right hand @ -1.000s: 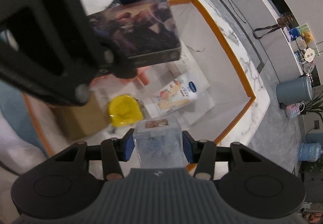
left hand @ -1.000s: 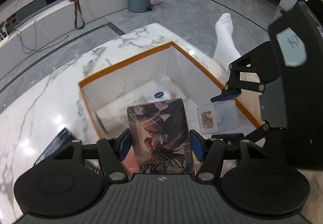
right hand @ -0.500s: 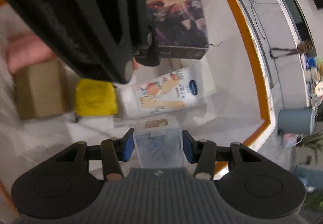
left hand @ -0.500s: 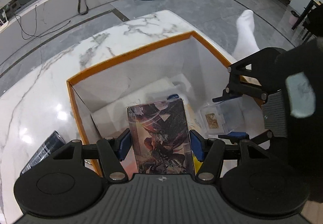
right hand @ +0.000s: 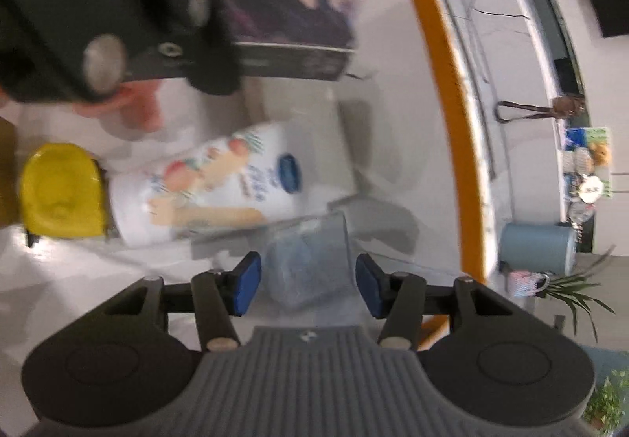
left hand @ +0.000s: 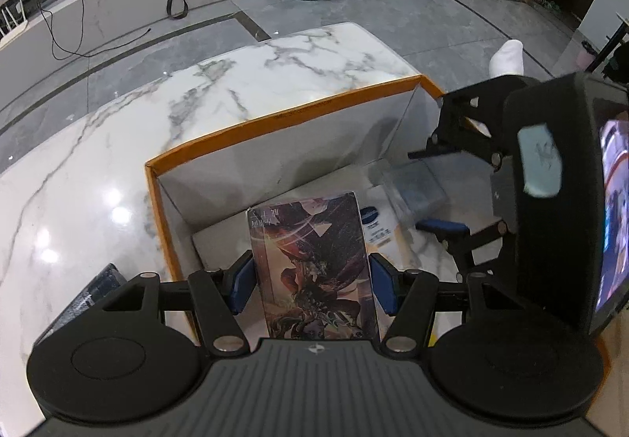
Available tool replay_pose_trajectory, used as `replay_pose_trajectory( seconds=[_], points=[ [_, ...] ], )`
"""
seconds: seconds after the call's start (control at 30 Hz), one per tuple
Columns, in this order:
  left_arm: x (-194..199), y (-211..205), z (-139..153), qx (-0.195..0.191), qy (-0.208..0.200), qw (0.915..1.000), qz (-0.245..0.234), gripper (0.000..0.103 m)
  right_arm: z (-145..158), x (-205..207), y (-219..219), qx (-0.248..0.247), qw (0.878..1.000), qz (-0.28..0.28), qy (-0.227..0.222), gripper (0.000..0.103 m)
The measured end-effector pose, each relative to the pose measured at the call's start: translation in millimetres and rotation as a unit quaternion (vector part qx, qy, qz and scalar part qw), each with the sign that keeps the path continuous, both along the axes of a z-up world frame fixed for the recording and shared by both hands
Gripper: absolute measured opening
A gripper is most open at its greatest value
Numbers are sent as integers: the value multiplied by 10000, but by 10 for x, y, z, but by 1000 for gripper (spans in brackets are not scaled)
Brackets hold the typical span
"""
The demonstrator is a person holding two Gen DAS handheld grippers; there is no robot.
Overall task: Organize rigid objects
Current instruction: 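Open both tools to drop the card box and cube box into the shoebox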
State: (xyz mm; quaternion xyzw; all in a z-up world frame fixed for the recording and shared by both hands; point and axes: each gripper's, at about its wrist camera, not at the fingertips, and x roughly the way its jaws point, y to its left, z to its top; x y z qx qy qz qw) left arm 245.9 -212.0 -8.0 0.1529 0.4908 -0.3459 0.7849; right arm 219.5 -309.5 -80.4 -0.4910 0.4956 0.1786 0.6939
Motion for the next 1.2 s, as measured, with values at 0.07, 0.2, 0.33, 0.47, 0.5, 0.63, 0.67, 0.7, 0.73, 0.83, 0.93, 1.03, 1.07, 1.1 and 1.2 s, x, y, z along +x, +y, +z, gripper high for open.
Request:
replay_pose_trajectory(
  seconds=[0.07,0.2,0.33,0.47,0.5,0.63,0.67,0.7,0.73,0.83,0.93,1.03,1.07,1.1,1.2],
  points=[
    [-31,-24,9,-85,75,9999,-8,69,85,-40,-53,175,9998,-112,-2,53],
    [-172,-99,19,-224,306,9993,-65,69,349,-274,-107,597,9981,-126,-51,53],
    [-355,-203,-44,-340,741,9967,-25,69,530,-561,-146,1075,9941,-108,83,53],
    [-439,-327,-157,-365,1036,9938,164,69,585,-717,-158,1206,9925,52,203,58],
    [-440,-358,-189,-371,1116,9928,241,69,581,-738,-168,1200,9924,78,252,58],
    [-440,-469,-279,-404,1443,9875,489,69,529,-833,-100,1004,9935,289,445,58],
    [-436,-509,-302,-340,1440,9875,549,69,519,-851,-85,918,9941,335,480,58],
    [-435,-540,-322,-295,1419,9877,590,69,518,-865,-60,848,9943,406,509,58],
    [-436,-568,-346,-256,1408,9878,621,69,506,-876,-46,801,9942,446,556,58],
    [-394,-639,-416,-305,1609,9840,700,66,489,-872,-21,775,9935,492,678,65],
    [-367,-670,-464,-398,1830,9795,739,66,492,-836,-19,800,9933,446,701,65],
    [-376,-678,-430,-344,1733,9824,608,57,467,-773,-27,806,9932,427,725,65],
    [-371,-668,-425,-369,1779,9819,537,50,445,-657,-13,806,9930,427,745,65],
    [-365,-652,-420,-394,1819,9813,489,43,440,-646,-9,802,9931,422,748,65],
    [-361,-564,-359,-353,1675,9842,454,42,440,-637,-6,792,9933,377,751,65]
  ],
)
